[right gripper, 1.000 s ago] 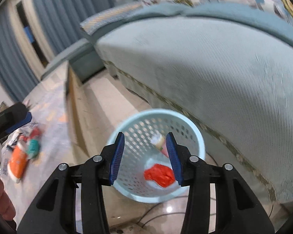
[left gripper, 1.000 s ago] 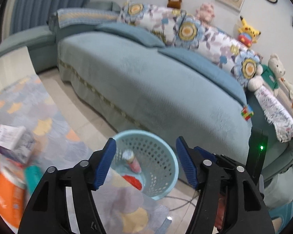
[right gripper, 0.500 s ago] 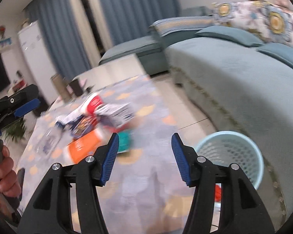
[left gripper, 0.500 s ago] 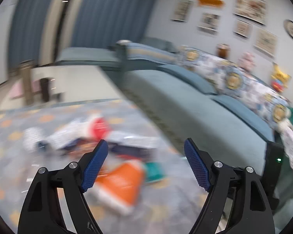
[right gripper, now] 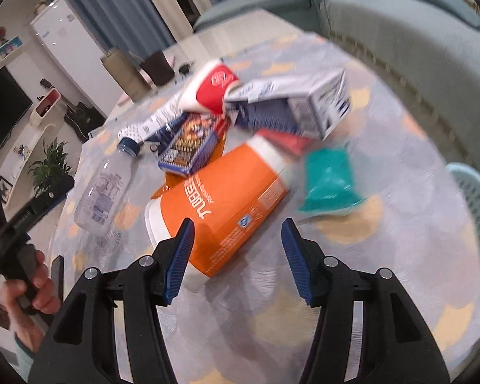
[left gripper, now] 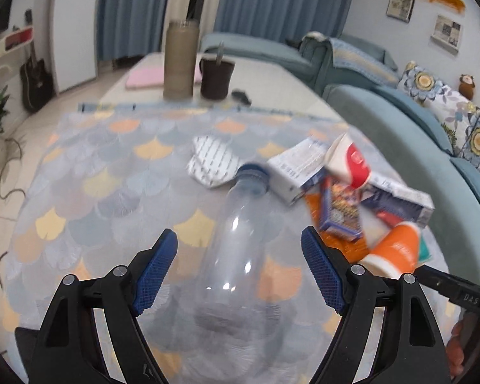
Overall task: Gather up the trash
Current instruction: 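Grasp the clear plastic bottle with the left tool while the right tool grasps the orange cup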
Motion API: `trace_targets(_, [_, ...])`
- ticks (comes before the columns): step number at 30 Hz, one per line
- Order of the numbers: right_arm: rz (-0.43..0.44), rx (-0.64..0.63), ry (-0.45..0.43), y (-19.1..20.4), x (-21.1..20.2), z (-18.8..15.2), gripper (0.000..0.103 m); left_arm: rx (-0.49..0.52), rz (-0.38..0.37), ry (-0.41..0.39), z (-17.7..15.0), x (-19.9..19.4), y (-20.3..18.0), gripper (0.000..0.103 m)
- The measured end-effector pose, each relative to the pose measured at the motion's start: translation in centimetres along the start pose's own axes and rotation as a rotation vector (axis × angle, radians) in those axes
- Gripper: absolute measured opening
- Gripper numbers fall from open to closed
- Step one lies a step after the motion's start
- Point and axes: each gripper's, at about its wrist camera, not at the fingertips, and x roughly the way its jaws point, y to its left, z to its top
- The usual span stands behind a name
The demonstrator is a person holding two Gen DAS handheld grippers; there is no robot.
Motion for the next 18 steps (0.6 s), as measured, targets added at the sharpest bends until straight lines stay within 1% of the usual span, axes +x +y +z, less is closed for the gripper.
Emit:
trace_targets(1, [0.007,0.018,0.006,0.0,0.4,0.2,0.064,0.002,-0.002,0.014,0.0,0.5,0.2,0.078])
trace_targets(2, [0.009,0.031,0.009,-0.1,0.5,0.3,0.067,0.006,-0.008,0.033,0.0,1.2,0.1,0.078])
trace_targets(3, [0.015,0.045,0.015,-0.1,0.9,0.7,0.068,0.007,-0.007,0.047,-0.1,1.8,0.0,0.078])
trace_targets(6, [0.047,0.092,0.042,-0.2,1.8,1.6,0.068,0.02,-0.003,0.076,-0.4,3.3,-0.1,0.072])
trace_targets(10, [0.06,0.132,0.068,0.2,3.2,3.0,0.069,0.039,-0.002,0.101,-1.1,4.3,-0.7,0.067])
trace_targets(13, [0.061,0.138,0.077,0.8,4.2,3.5,0.068,0.042,0.009,0.11,-1.2,4.9,-0.9,0.065])
trace_targets(15, [0.064,0.135,0.085,1.4,4.8,3.5,0.067,0.04,0.015,0.114,-1.4,5.2,-1.1,0.062])
trace_targets(16, [0.062,0.123,0.085,1.8,5.0,3.5,0.065,0.036,0.021,0.117,-1.4,5.3,-1.0,0.056])
trace_targets(17, [0.059,0.108,0.081,2.1,4.9,3.4,0.064,0.03,0.025,0.119,-1.6,5.4,-1.0,0.045])
trace_targets(18, [0.055,0.093,0.077,2.4,4.8,3.3,0.063,0.023,0.021,0.121,-1.7,5.4,-0.9,0.045])
